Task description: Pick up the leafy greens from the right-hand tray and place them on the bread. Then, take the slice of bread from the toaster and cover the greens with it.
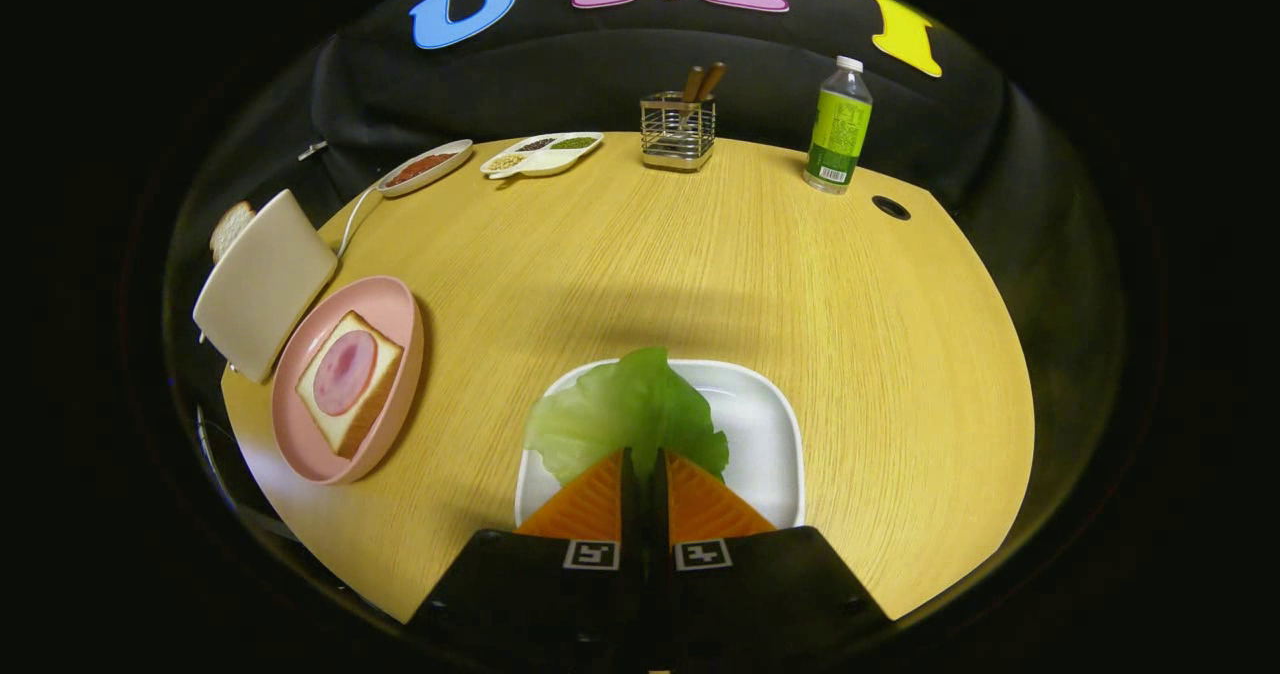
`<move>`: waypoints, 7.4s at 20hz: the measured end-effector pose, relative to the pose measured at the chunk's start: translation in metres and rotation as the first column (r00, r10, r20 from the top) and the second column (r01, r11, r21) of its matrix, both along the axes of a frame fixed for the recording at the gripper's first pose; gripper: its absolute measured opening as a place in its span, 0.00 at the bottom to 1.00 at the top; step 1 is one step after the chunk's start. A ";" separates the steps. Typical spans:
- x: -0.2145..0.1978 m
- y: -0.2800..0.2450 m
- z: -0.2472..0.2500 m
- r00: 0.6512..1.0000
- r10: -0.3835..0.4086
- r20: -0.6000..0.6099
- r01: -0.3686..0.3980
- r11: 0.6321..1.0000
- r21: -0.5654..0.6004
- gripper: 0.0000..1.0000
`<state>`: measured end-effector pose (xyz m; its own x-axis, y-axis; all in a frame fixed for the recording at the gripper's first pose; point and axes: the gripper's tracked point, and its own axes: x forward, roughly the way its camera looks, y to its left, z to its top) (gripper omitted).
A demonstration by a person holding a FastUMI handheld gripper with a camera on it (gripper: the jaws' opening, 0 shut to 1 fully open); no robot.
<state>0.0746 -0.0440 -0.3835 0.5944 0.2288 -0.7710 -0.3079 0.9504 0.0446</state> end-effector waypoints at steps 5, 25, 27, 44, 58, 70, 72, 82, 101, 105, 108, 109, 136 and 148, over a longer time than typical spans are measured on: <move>0.003 0.003 0.043 0.997 -0.008 0.080 0.008 1.000 -0.005 0.06; -0.035 0.179 0.127 0.981 0.118 0.156 -0.126 0.991 0.042 0.05; -0.038 0.196 0.121 0.979 0.139 0.145 -0.147 0.988 0.041 0.05; -0.048 0.240 0.063 0.977 0.207 0.050 -0.202 0.976 -0.084 0.27; -0.052 0.266 0.085 0.972 0.217 0.092 -0.215 0.976 -0.030 0.99; -0.053 0.371 0.196 0.925 0.286 0.250 -0.319 0.942 0.102 0.99; -0.052 0.393 0.208 0.913 0.303 0.272 -0.342 0.933 0.109 0.99; -0.063 0.506 0.223 0.871 0.379 0.312 -0.434 0.892 0.128 1.00; -0.024 0.540 0.171 0.927 0.266 0.264 -0.271 0.962 -0.019 0.51; -0.022 0.533 0.173 0.929 0.256 0.267 -0.252 0.967 -0.049 0.27; -0.026 0.534 0.170 0.935 0.252 0.251 -0.258 0.966 -0.011 0.15; -0.026 0.537 0.171 0.932 0.266 0.247 -0.274 0.962 0.000 0.15; 0.020 0.337 0.264 0.961 -0.065 0.270 -0.020 0.953 0.303 0.13; -0.014 0.273 0.151 0.980 -0.199 0.008 0.179 0.899 0.399 0.12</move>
